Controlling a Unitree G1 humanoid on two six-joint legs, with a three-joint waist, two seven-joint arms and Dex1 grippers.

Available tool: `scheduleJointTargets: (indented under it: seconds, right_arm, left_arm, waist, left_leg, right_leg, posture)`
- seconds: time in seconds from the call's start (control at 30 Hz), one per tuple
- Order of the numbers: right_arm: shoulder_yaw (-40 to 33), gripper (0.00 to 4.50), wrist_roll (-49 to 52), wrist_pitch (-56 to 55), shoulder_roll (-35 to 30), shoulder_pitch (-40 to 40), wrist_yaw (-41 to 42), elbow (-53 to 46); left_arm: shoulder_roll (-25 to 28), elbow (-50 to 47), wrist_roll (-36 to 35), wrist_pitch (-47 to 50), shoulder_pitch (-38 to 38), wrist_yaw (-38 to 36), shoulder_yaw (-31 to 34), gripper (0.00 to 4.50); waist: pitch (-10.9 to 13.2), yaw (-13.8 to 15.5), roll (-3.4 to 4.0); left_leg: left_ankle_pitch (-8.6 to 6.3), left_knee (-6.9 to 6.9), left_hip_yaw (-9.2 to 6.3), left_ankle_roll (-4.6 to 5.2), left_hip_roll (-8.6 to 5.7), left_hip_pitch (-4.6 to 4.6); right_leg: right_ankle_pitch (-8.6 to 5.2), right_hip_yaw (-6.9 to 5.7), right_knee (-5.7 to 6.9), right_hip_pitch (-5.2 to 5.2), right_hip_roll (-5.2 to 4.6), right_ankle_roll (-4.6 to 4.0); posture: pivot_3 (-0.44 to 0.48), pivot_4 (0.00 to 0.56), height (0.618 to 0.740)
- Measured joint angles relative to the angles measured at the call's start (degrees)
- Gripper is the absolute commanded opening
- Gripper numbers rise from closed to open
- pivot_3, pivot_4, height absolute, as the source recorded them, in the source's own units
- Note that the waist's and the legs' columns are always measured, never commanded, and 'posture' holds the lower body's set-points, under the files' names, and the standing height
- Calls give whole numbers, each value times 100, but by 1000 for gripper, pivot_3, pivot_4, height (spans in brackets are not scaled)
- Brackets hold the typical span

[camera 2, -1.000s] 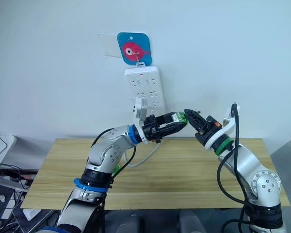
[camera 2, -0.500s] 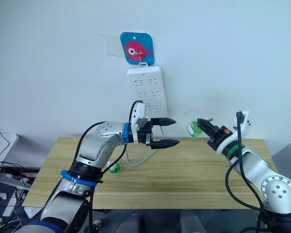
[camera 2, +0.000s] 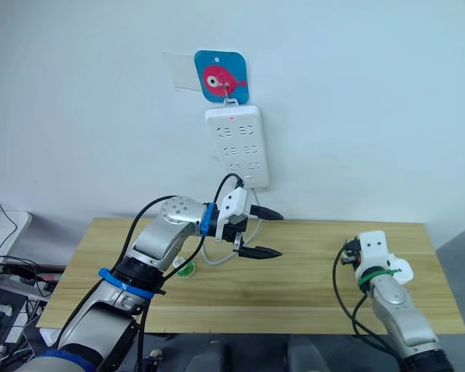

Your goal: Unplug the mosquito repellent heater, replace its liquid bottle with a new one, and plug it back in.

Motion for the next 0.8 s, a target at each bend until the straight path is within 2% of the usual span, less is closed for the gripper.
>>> scheduleJointTargets:
  seconds: [0.23, 0.5, 0.57, 0.6, 0.8]
  right_arm:
    - [-211, 842, -806, -879, 410, -494, 184, 1237]
    - [-546, 842, -1096, -1179, 656, -636, 391, 1746]
    - [-585, 1568, -1099, -1191, 687, -644, 454, 1774]
    - [-629, 1783, -1097, -1192, 735, -642, 503, 1781]
    - [-777, 3954, -1082, -1142, 858, -486, 704, 1658]
  left_arm:
    - [11, -11, 13, 31, 5, -27, 0, 4500]
    - [50, -243, -7, 91, 166, -151, 0, 4500]
    - [51, -269, -10, 110, 167, -150, 0, 4500]
    - [51, -271, -9, 113, 167, -149, 0, 4500]
    - [44, -258, -7, 105, 162, -128, 12, 4500]
  waist:
    - [11, 11, 5]
    - [15, 22, 9]
    - [15, 26, 9]
    - [15, 25, 9]
    - [15, 39, 9]
  left_leg:
    - [0, 3, -1, 0, 0, 1]
    - [0, 3, -4, -1, 0, 3]
    - [0, 4, -5, 0, 0, 7]
    - [0, 4, -4, 0, 0, 8]
    - [0, 4, -4, -1, -1, 6]
  right_leg:
    - [1, -1, 3, 3, -1, -1]
    - [2, -4, 7, 5, -3, -3]
    - [2, -5, 7, 10, -3, -3]
    - [2, -4, 7, 11, -3, -3]
    - [2, -5, 6, 10, -5, -2]
  posture:
    - [12, 172, 740]
    - [17, 168, 740]
    - [17, 168, 740]
    - [14, 165, 740]
    - [12, 162, 740]
